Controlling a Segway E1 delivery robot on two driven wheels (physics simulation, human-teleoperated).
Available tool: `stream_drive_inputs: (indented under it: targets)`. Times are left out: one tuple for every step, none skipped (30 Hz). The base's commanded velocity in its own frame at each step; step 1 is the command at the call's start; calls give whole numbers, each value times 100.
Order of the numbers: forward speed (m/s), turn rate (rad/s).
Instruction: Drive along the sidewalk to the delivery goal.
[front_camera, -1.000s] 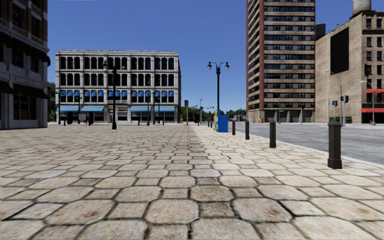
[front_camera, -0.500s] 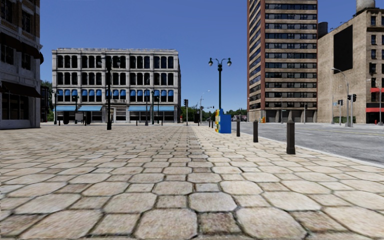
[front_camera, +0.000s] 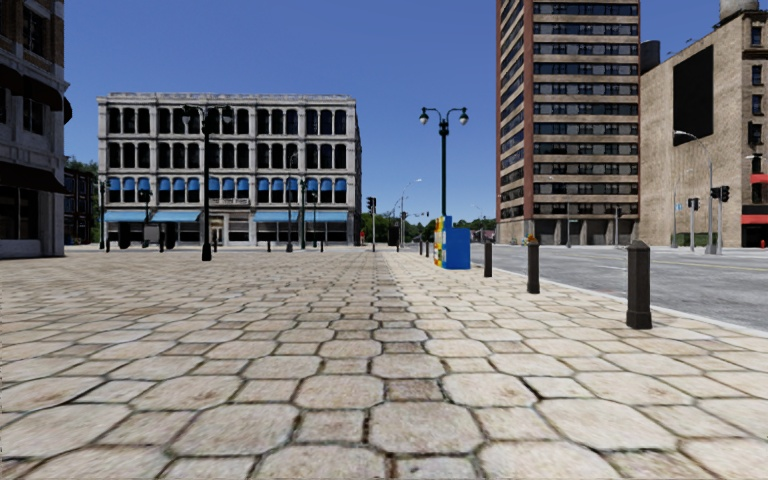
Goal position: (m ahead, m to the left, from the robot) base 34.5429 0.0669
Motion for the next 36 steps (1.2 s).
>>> stream_drive_inputs:
  targets:
    - [200,0]
    - [200,0]
    - [200,0]
    - [200,0]
    - [200,0]
    - [200,0]
    - [200,0]
    - [200,0]
    - [200,0]
    - [200,0]
    - [200,0]
    - [200,0]
    - [200,0]
    - [200,0]
    - [200,0]
    - [200,0]
    - [200,0]
    - [200,0]
    - [200,0]
    - [200,0]
    - [200,0]
    - [200,0]
    - [200,0]
    - [200,0]
    - [200,0]
    - [200,0]
    - [200,0]
    - [200,0]
    - [200,0]
    - [200,0]
    - [200,0]
    - [200,0]
    - [200,0]
    - [200,0]
    - [200,0]
    - [200,0]
